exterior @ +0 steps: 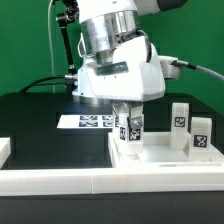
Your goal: Assemble square table
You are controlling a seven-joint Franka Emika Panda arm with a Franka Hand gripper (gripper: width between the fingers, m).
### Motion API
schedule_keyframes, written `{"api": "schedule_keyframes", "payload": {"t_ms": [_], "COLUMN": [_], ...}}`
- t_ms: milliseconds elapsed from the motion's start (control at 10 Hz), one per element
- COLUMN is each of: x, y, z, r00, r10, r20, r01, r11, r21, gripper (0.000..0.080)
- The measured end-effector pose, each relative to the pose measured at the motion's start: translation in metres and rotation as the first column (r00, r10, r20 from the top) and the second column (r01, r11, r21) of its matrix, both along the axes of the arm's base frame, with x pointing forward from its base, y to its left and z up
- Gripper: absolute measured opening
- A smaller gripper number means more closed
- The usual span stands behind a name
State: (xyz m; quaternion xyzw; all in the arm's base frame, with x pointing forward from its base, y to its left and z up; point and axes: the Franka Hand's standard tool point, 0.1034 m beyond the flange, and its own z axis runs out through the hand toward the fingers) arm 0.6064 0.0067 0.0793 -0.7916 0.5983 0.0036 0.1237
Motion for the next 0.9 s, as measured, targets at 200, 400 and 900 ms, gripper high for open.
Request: {"api": "schedule_keyframes", "payload": {"t_ms": [200,400,900], "x": [-0.0002,0.0012,0.0009], "y": [0.0011,0.0078,0.0071], "z": [0.0,0.0034,0.0026], "r00": [0.997,0.968,0.822], "r10": [0.073,0.252,0.567], "r20": [0.011,0.002,0.059], "r01": [-0.073,-0.252,-0.562], "r11": [0.997,0.968,0.823], "r21": [-0.01,-0.017,-0.08], "gripper": [0.0547,0.0632,0.0649]}}
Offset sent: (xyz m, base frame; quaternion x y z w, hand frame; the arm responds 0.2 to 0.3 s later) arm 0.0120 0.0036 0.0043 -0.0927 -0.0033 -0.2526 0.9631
